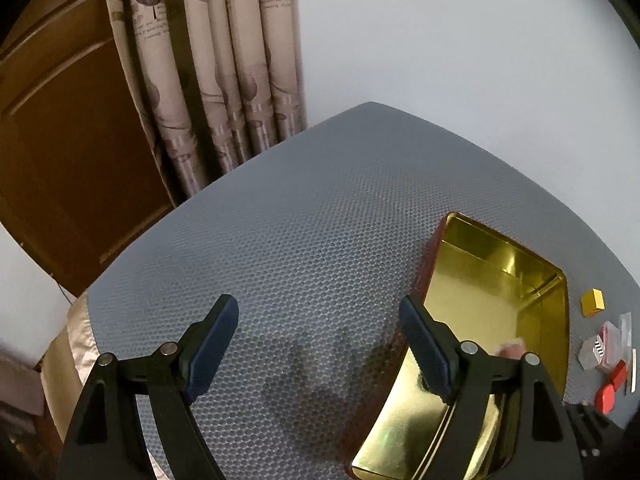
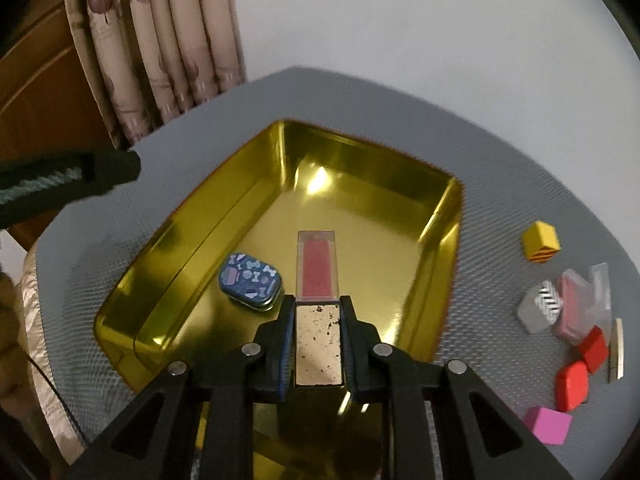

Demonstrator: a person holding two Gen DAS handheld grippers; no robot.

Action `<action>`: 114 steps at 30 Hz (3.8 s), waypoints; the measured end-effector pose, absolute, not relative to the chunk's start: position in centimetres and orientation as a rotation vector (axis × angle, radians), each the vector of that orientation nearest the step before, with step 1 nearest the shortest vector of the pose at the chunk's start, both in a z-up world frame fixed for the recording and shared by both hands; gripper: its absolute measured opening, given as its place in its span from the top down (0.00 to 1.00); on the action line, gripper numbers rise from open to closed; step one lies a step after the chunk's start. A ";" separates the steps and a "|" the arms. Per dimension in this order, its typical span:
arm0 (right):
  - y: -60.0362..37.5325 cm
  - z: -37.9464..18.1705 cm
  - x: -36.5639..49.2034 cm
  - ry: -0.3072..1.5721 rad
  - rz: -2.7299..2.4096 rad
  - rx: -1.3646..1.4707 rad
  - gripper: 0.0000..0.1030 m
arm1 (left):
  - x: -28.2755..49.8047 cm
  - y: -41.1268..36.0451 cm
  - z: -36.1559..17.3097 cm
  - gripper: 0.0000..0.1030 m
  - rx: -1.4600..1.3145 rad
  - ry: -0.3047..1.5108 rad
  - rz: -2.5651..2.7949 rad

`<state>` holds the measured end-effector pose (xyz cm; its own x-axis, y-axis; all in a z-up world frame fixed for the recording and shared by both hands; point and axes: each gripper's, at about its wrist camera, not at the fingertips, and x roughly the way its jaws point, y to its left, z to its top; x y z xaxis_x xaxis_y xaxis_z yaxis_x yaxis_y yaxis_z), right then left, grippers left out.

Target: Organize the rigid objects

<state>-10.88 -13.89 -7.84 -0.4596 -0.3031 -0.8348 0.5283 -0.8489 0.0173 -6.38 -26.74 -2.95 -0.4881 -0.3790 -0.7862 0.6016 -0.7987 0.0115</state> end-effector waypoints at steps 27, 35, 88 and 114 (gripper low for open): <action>-9.8 -5.3 -9.8 0.263 -2.317 1.193 0.62 | -6.5 -26.6 -3.4 0.23 1.125 0.342 -2.295; 0.8 -4.3 -10.4 0.223 -2.431 1.198 0.51 | -6.7 -25.3 -3.3 0.23 1.129 0.271 -2.324; 21.2 -14.3 -11.2 0.059 -2.781 1.314 0.54 | -8.1 3.9 -7.5 0.21 1.546 -0.228 -2.827; 21.8 -14.3 -10.5 0.045 -2.772 1.319 0.52 | -11.8 9.2 -12.6 0.15 1.777 -0.146 -2.769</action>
